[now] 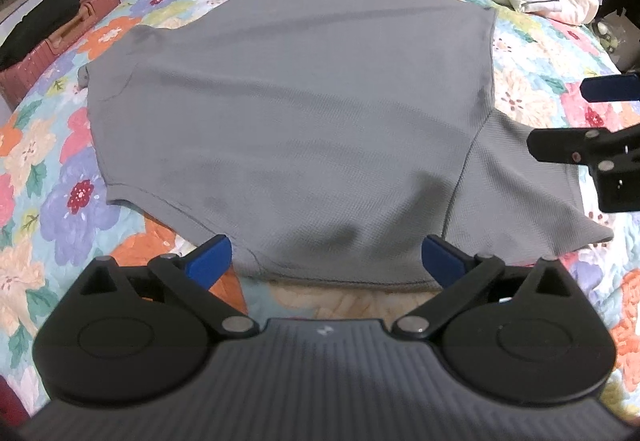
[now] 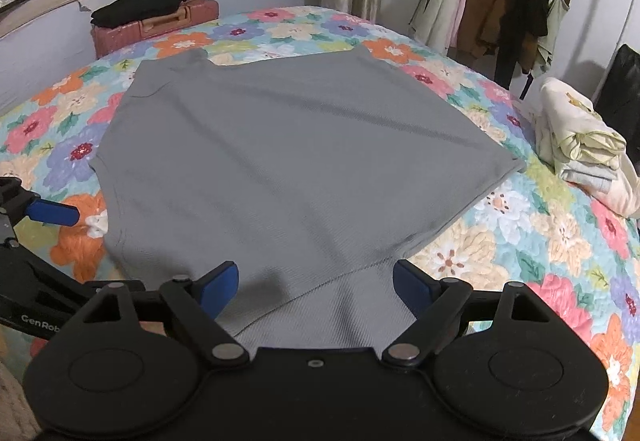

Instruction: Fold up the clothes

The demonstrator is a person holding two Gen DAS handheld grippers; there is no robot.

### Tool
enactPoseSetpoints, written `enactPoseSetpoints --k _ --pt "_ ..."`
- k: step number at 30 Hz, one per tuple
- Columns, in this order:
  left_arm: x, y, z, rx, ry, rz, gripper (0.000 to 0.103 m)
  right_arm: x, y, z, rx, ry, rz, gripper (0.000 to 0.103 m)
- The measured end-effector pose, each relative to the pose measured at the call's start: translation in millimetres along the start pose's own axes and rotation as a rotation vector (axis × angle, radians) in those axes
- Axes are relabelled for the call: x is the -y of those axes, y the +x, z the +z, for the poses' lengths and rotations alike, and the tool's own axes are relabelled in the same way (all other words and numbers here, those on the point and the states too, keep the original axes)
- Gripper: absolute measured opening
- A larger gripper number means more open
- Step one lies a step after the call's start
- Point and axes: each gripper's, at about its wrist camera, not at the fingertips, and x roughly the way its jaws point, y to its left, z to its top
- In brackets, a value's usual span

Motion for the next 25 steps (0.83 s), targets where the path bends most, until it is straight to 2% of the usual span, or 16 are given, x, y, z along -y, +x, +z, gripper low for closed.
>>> enactPoseSetpoints --k 9,22,25 --pt "-2 -3 1 0.019 -0.012 -0.004 0.103 1 0 -12 0.059 0.112 0.03 0.088" --pt "0 -1 0 0.002 0.002 0.005 0.103 -4 0 -13 0.043 0.11 0.026 0.088" --pt "0 -1 0 -0.002 0.011 0.019 0.103 -8 1 -13 0.035 0.069 -0.007 0.088"
